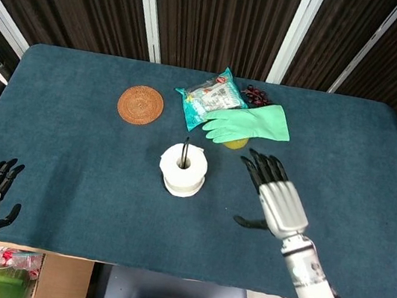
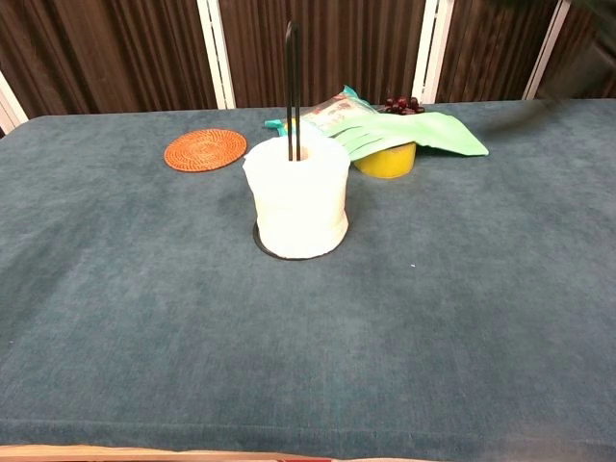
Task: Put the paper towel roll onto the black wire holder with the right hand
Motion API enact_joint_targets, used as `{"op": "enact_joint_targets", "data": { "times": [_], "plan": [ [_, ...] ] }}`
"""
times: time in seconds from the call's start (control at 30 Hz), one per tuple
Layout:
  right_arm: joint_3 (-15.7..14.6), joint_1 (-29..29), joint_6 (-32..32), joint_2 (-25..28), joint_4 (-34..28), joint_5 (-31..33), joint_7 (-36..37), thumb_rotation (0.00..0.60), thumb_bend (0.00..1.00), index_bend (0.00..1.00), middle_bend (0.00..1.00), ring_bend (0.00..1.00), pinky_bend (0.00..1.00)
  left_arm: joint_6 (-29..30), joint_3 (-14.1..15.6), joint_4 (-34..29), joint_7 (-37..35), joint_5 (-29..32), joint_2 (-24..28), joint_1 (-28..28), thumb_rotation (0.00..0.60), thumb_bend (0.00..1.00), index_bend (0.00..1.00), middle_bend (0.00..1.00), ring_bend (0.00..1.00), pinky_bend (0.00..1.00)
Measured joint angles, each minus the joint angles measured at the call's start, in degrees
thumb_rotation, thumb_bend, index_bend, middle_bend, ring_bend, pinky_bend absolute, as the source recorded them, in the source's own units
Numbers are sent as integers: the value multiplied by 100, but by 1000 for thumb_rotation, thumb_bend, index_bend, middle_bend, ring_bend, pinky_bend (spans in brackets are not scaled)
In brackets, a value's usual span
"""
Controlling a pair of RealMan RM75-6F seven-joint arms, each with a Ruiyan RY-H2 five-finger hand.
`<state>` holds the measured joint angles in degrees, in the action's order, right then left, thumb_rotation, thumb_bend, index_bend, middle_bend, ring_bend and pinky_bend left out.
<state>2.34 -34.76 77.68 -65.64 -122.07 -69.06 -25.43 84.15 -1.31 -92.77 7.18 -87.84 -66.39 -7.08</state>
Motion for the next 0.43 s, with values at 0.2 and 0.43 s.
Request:
{"op": "enact_joint_targets", "data": {
  "times": [0.2, 0.43],
  "plan": [
    [-1222, 1813, 1328, -132, 1311, -1523, 598, 600, 158, 0, 0, 0, 0, 0, 0, 0, 0, 0, 0, 0, 600, 428, 0, 0, 0, 80],
    [-1296, 2903, 2450, -474, 2728, -2042, 1708, 600, 157, 0, 0, 0, 0, 0, 0, 0, 0, 0, 0, 0, 600, 428, 0, 0, 0, 80]
  ]
}}
